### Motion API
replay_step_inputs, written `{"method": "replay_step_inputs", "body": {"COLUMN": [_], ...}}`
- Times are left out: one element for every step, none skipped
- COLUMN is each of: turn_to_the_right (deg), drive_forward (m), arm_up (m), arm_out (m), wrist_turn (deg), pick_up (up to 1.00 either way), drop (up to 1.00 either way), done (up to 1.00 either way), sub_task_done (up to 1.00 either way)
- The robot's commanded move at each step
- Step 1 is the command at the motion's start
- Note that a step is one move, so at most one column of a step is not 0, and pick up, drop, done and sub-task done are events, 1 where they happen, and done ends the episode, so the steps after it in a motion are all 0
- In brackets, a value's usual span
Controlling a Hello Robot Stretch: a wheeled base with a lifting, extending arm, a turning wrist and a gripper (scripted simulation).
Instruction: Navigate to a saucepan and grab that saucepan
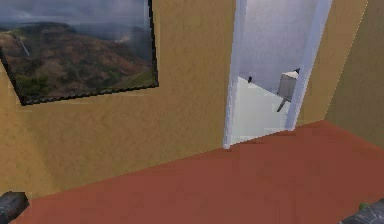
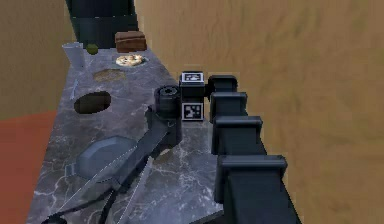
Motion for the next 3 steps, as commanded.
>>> {"method": "replay_step_inputs", "body": {"turn_to_the_right": [0.0, 0.0, 0.0], "drive_forward": [0.00, 0.00, 0.00], "arm_up": [0.00, 0.00, 0.00], "arm_out": [0.00, 0.00, 0.00], "wrist_turn": [45.0, 45.0, 21.0], "pick_up": [0.00, 0.00, 0.00], "drop": [0.00, 0.00, 0.00], "done": [0.00, 0.00, 0.00], "sub_task_done": [0.00, 0.00, 0.00]}}
